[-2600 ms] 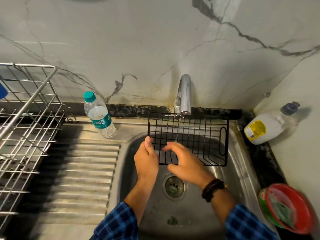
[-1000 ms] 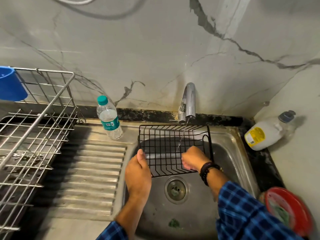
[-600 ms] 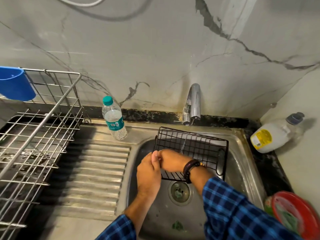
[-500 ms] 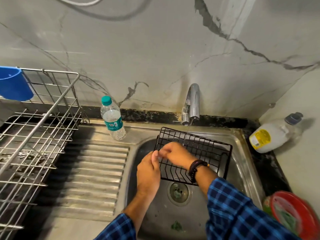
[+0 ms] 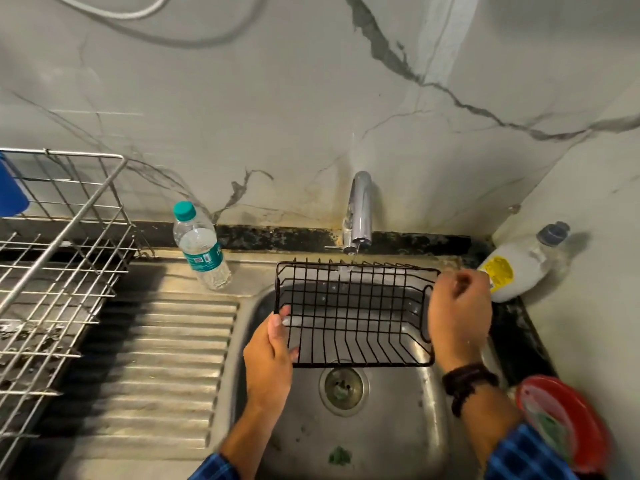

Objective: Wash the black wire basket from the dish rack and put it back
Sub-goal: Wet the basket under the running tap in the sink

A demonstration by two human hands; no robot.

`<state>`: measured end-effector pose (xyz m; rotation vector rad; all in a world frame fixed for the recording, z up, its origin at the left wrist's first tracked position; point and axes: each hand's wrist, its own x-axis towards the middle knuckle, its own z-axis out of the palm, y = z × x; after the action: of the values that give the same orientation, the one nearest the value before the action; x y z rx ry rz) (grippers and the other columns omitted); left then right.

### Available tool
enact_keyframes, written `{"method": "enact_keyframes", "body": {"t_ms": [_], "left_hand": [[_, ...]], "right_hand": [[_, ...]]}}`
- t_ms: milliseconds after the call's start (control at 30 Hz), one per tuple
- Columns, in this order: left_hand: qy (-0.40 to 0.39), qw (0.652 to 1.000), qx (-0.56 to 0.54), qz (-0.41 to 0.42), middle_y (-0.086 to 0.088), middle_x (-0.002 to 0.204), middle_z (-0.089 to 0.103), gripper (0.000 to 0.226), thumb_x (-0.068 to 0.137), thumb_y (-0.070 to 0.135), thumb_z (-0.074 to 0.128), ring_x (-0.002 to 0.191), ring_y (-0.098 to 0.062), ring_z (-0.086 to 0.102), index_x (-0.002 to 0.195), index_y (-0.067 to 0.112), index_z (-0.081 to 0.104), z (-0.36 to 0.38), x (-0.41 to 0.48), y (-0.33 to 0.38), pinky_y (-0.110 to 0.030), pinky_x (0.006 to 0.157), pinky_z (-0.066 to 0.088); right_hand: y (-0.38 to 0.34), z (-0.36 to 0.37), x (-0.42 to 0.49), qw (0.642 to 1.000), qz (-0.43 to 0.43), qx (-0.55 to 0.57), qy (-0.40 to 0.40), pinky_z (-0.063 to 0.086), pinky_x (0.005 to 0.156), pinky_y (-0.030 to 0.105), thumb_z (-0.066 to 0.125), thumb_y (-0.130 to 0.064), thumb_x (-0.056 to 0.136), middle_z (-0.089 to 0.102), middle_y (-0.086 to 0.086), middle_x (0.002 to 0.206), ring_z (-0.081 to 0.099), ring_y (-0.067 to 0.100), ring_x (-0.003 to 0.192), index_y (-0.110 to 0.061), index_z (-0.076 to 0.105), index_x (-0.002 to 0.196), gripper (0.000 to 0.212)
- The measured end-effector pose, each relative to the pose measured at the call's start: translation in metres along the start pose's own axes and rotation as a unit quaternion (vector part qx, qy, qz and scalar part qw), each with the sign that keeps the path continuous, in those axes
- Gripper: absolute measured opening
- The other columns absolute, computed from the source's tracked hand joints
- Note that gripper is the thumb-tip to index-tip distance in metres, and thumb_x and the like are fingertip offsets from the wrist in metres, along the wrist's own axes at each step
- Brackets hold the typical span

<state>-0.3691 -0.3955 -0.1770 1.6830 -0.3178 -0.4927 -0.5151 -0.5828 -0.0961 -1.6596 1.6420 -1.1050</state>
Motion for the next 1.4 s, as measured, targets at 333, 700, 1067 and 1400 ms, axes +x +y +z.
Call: {"method": "enact_keyframes", "body": {"t_ms": [333, 700, 1067, 1400], "left_hand": [[-0.149, 0.983, -0.03, -0.107, 0.005, 0.116, 0.067, 0.072, 0.091, 0.076, 0.016, 0.113, -0.006, 0.06, 0.117, 0.028, 0.062, -0.032, 0.016, 0.015, -0.048, 0.11, 0.042], [-0.068, 0.922, -0.148, -0.351, -0.007, 0.1, 0.077, 0.059, 0.089, 0.066, 0.057, 0.096, -0.027, 0.069, 0.115, 0.015, 0.067, 0.006, 0.032, 0.058, -0.043, 0.08, 0.058], [-0.02, 0.959, -0.192, -0.208, -0.014, 0.11, 0.075, 0.044, 0.099, 0.048, 0.054, 0.098, -0.024, 0.068, 0.112, 0.012, 0.074, 0.056, 0.014, 0.049, -0.042, 0.092, 0.054], [0.025, 0.946, -0.241, -0.214, -0.005, 0.069, 0.055, 0.038, 0.098, 0.039, 0.059, 0.056, -0.016, 0.049, 0.102, 0.004, 0.073, 0.028, 0.015, 0.015, -0.026, 0.051, 0.043]], "right_hand": [[0.03, -0.028, 0.044, 0.813, 0.27, 0.229, -0.463, 0.056, 0.087, 0.059, 0.065, -0.002, 0.087, 0.06, 0.022, 0.12, 0.062, 0.041, 0.1, -0.012, 0.059, 0.115, 0.03], [0.031, -0.035, 0.005, 0.905, -0.115, 0.146, -0.383, 0.041, 0.102, 0.025, 0.052, 0.005, 0.074, 0.057, 0.001, 0.121, 0.053, 0.013, 0.122, -0.02, 0.055, 0.098, 0.035], [-0.025, 0.045, -0.042, 0.922, -0.06, -0.306, -0.227, -0.005, 0.117, 0.065, 0.017, -0.061, 0.098, -0.015, 0.016, 0.163, -0.016, 0.041, 0.149, -0.015, -0.014, 0.156, 0.08], [-0.009, 0.062, -0.033, 0.806, -0.343, -0.323, -0.359, 0.001, 0.122, 0.057, 0.008, -0.064, 0.099, -0.011, 0.0, 0.164, -0.008, 0.023, 0.153, -0.037, -0.004, 0.156, 0.064]]}}
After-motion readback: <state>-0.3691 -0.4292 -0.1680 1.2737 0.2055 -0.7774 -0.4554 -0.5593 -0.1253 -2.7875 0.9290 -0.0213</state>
